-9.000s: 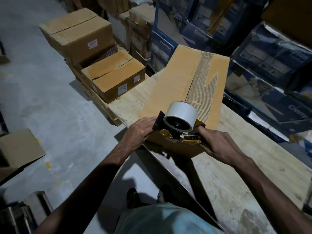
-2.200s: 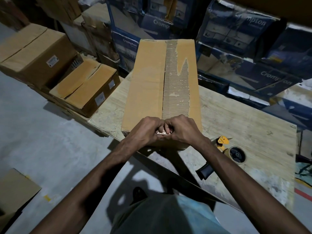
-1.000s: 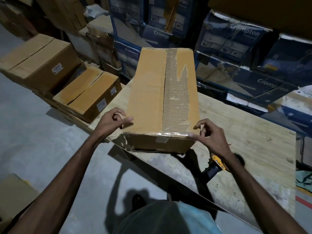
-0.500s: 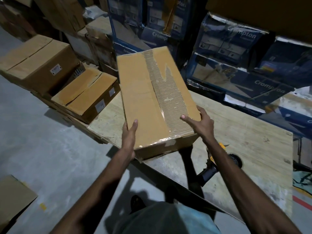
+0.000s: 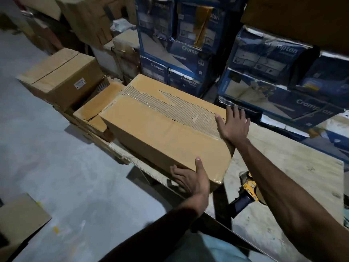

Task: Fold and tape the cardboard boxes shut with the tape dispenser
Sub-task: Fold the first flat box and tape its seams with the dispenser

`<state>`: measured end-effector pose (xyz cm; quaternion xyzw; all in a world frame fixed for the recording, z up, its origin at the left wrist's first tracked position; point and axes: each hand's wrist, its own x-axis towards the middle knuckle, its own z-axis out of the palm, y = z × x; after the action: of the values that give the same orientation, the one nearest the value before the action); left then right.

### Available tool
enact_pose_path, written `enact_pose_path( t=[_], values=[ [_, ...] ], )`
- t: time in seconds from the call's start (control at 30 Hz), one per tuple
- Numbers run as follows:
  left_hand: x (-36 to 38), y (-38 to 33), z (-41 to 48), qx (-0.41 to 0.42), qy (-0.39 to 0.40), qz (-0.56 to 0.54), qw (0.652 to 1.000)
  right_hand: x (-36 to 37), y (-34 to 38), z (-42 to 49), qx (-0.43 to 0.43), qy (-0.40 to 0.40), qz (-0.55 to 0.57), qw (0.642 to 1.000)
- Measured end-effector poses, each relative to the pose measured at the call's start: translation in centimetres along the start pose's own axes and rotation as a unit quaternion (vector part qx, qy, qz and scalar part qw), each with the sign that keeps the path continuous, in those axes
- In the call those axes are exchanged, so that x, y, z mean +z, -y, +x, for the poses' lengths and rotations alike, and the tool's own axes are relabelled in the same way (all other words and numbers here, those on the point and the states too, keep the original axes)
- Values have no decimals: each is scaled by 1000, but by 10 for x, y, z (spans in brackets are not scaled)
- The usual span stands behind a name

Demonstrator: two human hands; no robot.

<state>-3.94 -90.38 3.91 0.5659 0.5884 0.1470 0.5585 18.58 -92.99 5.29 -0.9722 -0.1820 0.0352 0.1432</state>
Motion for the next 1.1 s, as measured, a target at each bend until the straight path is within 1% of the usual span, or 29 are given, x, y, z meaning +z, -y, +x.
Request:
enact_pose_path(
  t=[0.07,0.1,0.17,0.2,0.23,0.3,0.37,0.4,0.47,0.53,0.63,0.77,0.87,0.9,0.93,1.03,1.1],
  values=[
    [-24,-10,23,114,-43,43,992,-5,12,-24,-28,-4,7,1000],
    [-38,-17,41,186,-69,65,978,-7,20,-42,-54,-3,14,998],
    [-68,-44,84,322,-89,131,933,-12,46,-86,-110,23,40,993],
    [-80,-59,111,369,-78,179,909,-12,61,-109,-142,46,46,988],
    [-92,-74,139,394,-57,234,887,-11,76,-130,-175,65,42,982],
    [-119,-103,192,395,-13,334,856,3,99,-162,-221,81,14,972],
    [-146,-121,237,367,-1,415,832,23,110,-177,-217,86,-4,972],
    [-159,-124,255,342,-3,442,829,33,110,-180,-210,83,-19,974],
    [-181,-121,278,280,-2,451,847,49,103,-184,-223,61,-69,970],
    [-194,-117,286,258,6,443,858,55,96,-183,-244,46,-89,965],
    [-196,-118,281,270,12,450,851,54,84,-169,-263,49,-95,959],
    [-183,-104,256,272,-51,442,853,39,41,-129,-302,42,-127,944],
    [-165,-86,221,282,-90,441,847,20,2,-97,-340,24,-159,926],
    [-160,-80,208,285,-95,435,849,13,-10,-89,-335,16,-160,928],
    [-155,-74,194,286,-96,416,858,7,-21,-84,-311,7,-155,938],
    [-138,-55,146,278,-91,288,912,-1,-42,-79,-171,-24,-112,979],
    [-124,-40,109,264,-75,200,941,3,-45,-77,-90,-69,-38,993]
  ],
)
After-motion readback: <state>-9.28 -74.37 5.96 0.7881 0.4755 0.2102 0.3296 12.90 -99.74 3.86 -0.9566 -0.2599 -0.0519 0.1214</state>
